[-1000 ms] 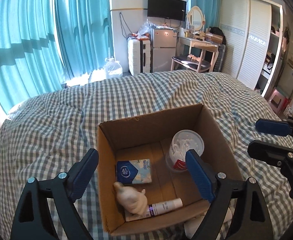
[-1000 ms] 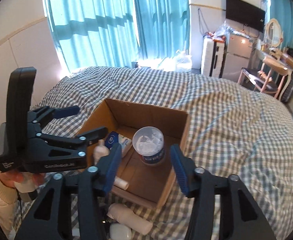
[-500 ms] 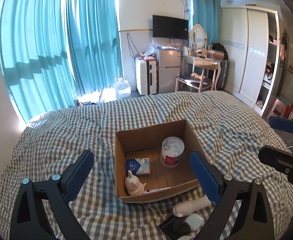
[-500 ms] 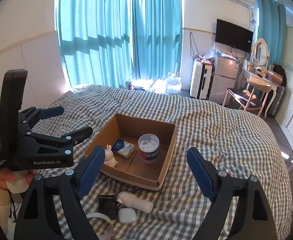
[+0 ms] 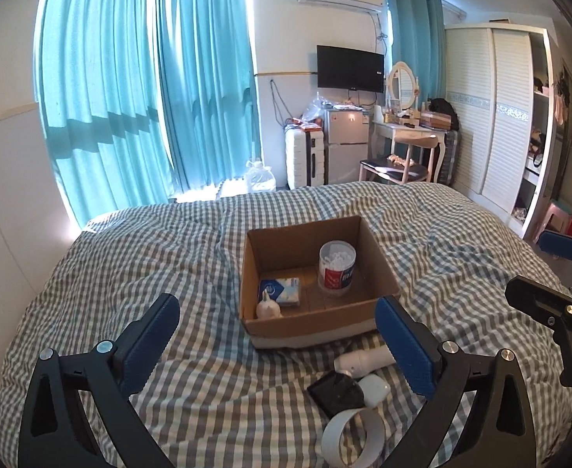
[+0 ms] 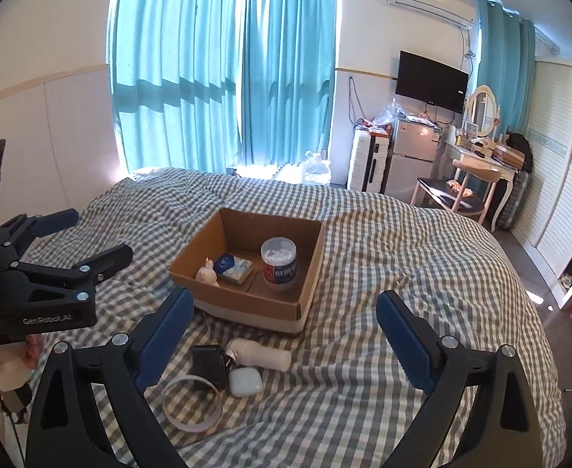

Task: Organize objects
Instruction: 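Withdraw both tools from the box back toward the remaining items, then grasp the white tape roll by its rim with the left tool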

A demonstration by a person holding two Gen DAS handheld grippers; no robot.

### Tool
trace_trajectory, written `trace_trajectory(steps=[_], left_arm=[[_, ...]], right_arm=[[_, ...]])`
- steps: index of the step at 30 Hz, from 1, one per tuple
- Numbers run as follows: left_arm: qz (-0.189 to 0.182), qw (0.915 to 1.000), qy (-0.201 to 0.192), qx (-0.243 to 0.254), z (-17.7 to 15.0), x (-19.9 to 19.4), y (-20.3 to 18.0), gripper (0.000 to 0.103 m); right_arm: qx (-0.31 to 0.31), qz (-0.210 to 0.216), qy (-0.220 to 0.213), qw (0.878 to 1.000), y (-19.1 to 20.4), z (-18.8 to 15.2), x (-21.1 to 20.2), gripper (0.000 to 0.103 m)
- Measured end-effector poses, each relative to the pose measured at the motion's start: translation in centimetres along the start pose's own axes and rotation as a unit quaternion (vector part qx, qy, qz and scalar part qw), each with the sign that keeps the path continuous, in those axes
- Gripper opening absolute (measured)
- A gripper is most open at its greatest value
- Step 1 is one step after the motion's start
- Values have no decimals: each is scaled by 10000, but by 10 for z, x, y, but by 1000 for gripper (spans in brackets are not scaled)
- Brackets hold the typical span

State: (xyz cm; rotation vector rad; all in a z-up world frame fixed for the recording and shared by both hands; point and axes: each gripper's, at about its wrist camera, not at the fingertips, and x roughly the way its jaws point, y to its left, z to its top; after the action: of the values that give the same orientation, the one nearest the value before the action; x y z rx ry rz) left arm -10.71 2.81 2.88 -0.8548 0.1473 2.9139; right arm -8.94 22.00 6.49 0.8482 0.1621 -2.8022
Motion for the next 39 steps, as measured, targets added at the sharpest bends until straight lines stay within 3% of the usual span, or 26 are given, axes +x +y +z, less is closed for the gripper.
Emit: trace_trajectory(steps=[9, 19, 25, 27, 30, 32, 33, 34, 39], left_arm=[[298, 9988, 378, 63, -60, 23, -12, 103], [26, 9948, 928, 427, -125, 60, -42, 103], [-128, 9914, 1148, 620, -144, 75, -54, 101], [-249, 9897, 1217, 710, -148, 77, -58, 96], [-392, 9864, 1372, 820, -153, 83, -63, 75], [-449, 9840, 1509, 834, -155, 88, -64, 49], [-481, 9832, 1555, 829, -156, 89, -65, 43], [-533, 9823, 1600, 813, -157, 91, -64, 31], [-538, 9843, 1509, 737, -157, 87, -62, 17]], right_arm=[[34, -140, 304, 9994, 9, -55, 27, 95], [402, -218, 929, 9946, -1, -116, 80, 95], [674, -132, 1166, 9908, -7, -135, 98, 95], [764, -117, 1202, 9897, -9, -137, 100, 95], [822, -105, 1210, 9892, -10, -138, 100, 95], [822, -117, 1207, 9892, -9, -138, 100, 95], [821, -122, 1210, 9892, -9, -139, 100, 95], [822, -125, 1213, 9891, -9, -139, 100, 95], [845, -107, 1221, 9889, -9, -140, 101, 95]])
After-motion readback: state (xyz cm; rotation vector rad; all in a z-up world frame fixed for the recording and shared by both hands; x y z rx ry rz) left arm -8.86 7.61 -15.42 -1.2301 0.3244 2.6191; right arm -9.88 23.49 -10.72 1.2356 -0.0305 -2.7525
